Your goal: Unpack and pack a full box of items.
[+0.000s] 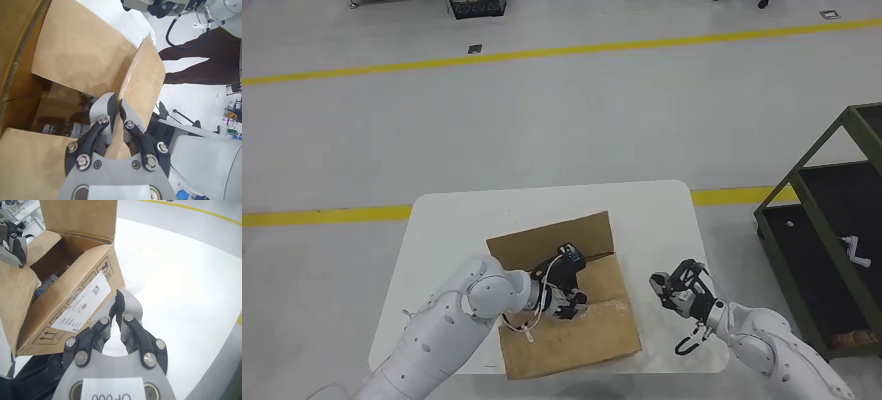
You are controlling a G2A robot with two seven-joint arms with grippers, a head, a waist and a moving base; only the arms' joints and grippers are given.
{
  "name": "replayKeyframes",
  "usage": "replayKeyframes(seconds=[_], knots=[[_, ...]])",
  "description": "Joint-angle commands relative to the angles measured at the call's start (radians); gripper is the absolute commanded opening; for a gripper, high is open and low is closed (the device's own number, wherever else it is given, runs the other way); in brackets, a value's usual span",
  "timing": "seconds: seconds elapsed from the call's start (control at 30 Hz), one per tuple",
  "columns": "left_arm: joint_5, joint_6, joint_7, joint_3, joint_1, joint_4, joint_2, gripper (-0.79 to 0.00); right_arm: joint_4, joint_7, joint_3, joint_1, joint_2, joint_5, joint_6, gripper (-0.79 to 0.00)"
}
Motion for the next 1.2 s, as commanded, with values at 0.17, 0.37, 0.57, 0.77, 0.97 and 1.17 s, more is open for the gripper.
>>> replayKeyframes(seconds=[0.17,0.37,0.57,0.77,0.97,1.17], knots=[[0.025,0.019,0.026,-0.044,0.013,-0.069,0.014,-0.785,0.007,-0.022,0.028,-0.012,0.001,0.007,-0.058,-0.785],[0.058,0.028,0.056,-0.058,0.032,-0.103,0.022,-0.785,0.017,-0.043,0.072,-0.04,0.012,-0.062,-0.122,-0.785],[0.051,0.036,0.06,-0.068,0.046,-0.135,0.028,-0.785,0.013,-0.099,0.109,-0.083,0.026,-0.143,-0.258,-0.785],[0.042,0.039,0.056,-0.069,0.052,-0.159,0.032,-0.785,0.015,-0.099,0.095,-0.095,0.029,-0.205,-0.358,-0.785],[0.034,0.039,0.048,-0.065,0.058,-0.176,0.035,-0.785,0.04,-0.073,0.043,-0.062,0.019,-0.214,-0.395,-0.785],[0.024,0.04,0.036,-0.066,0.069,-0.199,0.041,-0.785,0.085,-0.058,-0.013,-0.009,0.002,-0.192,-0.397,-0.785]])
